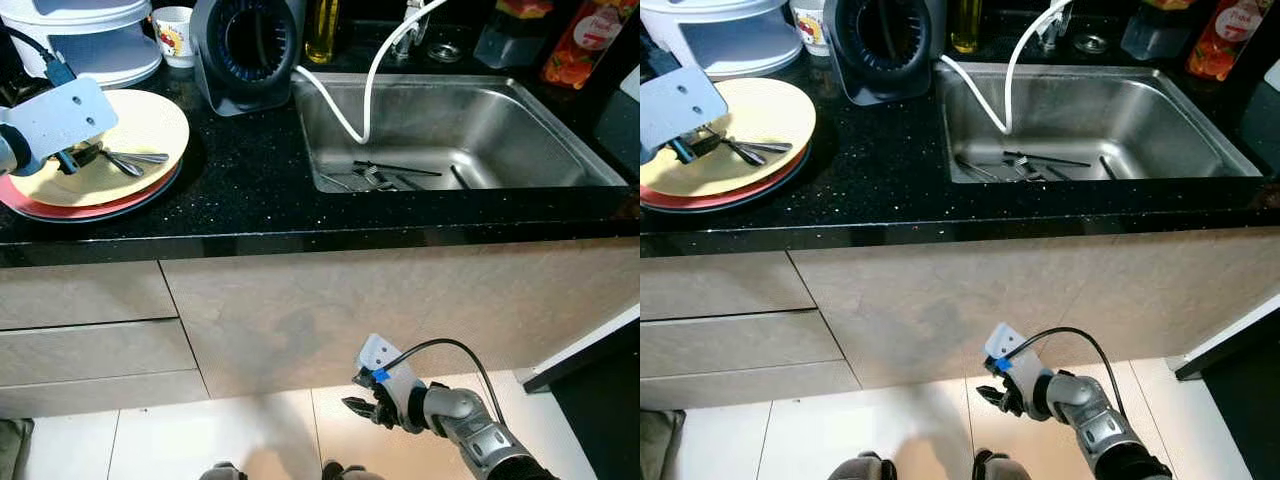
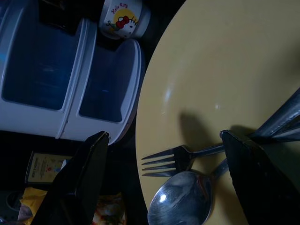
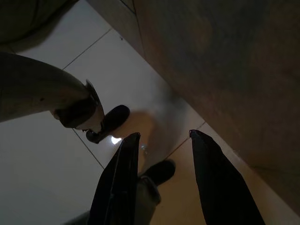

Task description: Kitchen organization

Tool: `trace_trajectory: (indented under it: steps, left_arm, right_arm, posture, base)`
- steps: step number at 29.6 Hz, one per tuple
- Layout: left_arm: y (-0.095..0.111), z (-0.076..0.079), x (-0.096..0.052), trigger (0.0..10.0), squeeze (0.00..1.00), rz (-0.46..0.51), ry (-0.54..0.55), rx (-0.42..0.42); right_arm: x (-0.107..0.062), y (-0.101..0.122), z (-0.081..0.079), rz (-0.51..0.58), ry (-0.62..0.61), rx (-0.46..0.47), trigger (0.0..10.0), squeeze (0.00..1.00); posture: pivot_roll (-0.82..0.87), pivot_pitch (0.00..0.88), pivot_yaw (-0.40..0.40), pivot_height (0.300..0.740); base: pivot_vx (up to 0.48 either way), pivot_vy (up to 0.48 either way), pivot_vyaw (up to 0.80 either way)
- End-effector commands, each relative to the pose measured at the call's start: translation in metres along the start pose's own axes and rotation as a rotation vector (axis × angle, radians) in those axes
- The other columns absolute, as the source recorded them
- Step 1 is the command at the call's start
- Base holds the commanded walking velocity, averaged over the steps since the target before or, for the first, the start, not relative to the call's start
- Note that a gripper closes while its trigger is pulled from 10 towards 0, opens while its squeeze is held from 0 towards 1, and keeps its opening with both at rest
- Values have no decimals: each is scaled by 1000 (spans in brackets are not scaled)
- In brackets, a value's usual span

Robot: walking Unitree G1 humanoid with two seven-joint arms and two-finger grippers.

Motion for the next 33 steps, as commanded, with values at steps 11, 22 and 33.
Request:
trace_trajectory:
  steps: [11,22,33]
  left_arm:
    - [-8,5,-6,10000,0,-69,-170,-52]
    - [-10,-15,-18,10000,0,-117,-142,5]
    - [-12,-30,-36,10000,0,-162,-184,16]
  right_arm:
    - [-1,2,2,-16,-8,-6,10000,0]
    - [1,3,2,-18,-11,-5,10000,0]
    - [3,3,1,-23,-6,-11,10000,0]
  posture:
    - [41,186,-59,740]
    - [50,182,-59,740]
    - [59,176,-58,740]
  base:
    - [0,0,0]
    - [0,0,0]
    - [0,0,0]
Point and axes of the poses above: a point about 5 cm out from each wrist's last joint towards the gripper, its own x axis pointing out of the wrist towards the gripper, its own y axis along the axis of the wrist's last joint, z = x × y, the point moved 2 cm from there along x, pointing out of the wrist towards the gripper, and after that the axes turned 4 degrees about x, right-handed, at the moved point
